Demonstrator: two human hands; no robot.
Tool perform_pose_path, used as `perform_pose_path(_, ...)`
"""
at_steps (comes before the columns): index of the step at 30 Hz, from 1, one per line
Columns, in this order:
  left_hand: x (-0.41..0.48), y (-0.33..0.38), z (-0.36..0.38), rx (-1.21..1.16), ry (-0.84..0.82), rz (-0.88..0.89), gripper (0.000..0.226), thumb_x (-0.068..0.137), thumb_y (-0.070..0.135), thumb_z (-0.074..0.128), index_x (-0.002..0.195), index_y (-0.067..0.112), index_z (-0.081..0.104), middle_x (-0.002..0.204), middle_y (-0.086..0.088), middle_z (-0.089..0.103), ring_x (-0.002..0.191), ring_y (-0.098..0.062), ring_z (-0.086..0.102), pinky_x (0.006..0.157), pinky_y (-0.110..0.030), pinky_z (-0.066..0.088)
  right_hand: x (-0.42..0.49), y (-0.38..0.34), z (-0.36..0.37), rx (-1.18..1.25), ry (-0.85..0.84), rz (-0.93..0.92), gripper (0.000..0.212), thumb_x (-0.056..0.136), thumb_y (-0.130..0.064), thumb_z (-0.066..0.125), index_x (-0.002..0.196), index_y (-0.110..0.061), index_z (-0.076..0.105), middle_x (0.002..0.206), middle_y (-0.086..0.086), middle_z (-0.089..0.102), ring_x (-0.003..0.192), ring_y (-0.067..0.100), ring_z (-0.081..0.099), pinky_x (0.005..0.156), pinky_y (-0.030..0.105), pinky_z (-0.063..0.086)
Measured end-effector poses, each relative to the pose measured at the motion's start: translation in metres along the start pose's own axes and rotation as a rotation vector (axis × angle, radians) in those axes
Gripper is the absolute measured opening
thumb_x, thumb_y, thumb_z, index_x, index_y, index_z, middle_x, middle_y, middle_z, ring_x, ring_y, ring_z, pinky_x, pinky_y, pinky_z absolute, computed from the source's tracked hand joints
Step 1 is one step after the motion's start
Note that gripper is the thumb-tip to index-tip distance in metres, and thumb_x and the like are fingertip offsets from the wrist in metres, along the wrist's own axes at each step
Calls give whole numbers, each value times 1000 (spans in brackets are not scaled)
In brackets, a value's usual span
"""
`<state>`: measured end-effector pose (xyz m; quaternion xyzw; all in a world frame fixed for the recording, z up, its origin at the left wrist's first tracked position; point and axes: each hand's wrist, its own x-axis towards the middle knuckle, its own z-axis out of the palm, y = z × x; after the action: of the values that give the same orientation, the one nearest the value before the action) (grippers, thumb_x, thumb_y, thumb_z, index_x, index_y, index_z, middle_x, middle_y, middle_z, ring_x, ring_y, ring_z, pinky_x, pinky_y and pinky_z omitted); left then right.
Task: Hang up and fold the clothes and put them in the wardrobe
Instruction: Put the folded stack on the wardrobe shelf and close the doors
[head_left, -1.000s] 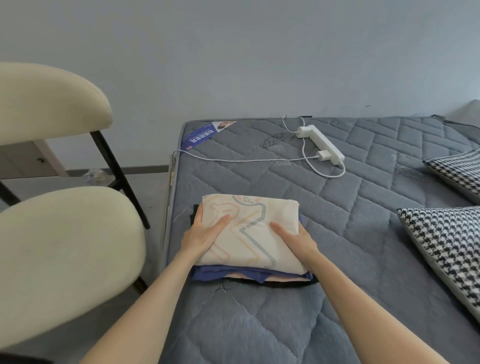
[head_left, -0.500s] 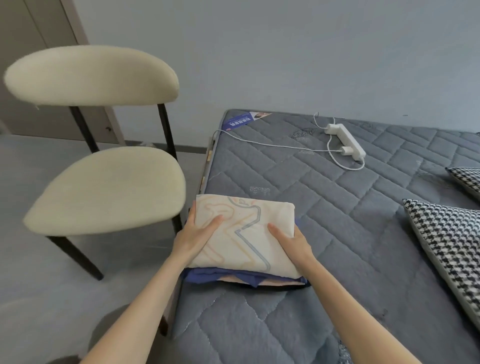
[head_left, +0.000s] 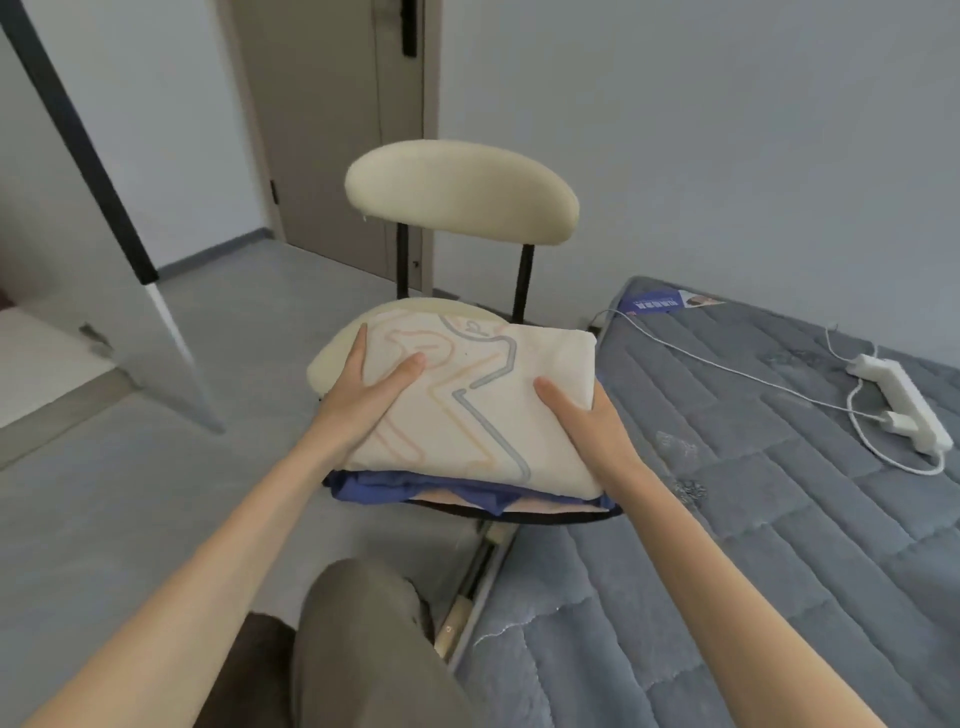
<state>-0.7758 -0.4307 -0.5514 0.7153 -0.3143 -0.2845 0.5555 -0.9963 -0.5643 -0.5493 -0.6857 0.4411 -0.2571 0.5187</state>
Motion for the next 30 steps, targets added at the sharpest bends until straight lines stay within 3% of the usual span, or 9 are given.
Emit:
perform_pose_path(4,5,9,-76,-52,65,41,60,71,69,67,124,58,42,120,25,60,111,-5,59,98,-34,46,24,-49,61,10,-130,-89,58,83,-60,60,134,-37,44,118,-10,64,106,16,62,98,48,48)
perform_pose_path(10,33,-11,-193,-87,266,10,49,80,57,65,125,47,47,109,29,62,96,10,60,71,-11,46,69,-107,182,-39,-292,-129,59,85,-57,59,137,-37,38,122,-10,61,107,17,60,100,46,45)
perform_pose_path(15,56,-29,-277,-129,390,-62,54,82,53,65,130,43,44,121,21,59,108,1,57,89,-22,45,103,-148,277,-59,-406,-138,52,85,-57,61,131,-41,46,119,-11,64,106,17,62,98,47,47)
perform_pose_path(20,59,-2,-352,-142,460,-99,46,87,45,64,128,41,46,117,22,60,104,7,58,78,-10,46,110,-215,340,-84,-497,-123,51,85,-58,60,131,-42,45,119,-11,63,108,18,61,100,47,46)
perform_pose_path(24,53,49,-411,-134,511,-146,34,83,52,64,112,55,46,106,33,59,88,19,58,67,-5,44,103,-292,367,-67,-564,-143,45,87,-54,60,129,-41,46,117,-12,64,108,16,61,100,47,46)
perform_pose_path(30,38,150,-498,-150,560,-149,37,80,58,64,111,59,44,106,32,60,91,13,60,73,-12,45,83,-432,387,-26,-674,-176,49,92,-45,58,136,-35,41,121,-7,63,109,16,61,100,45,47)
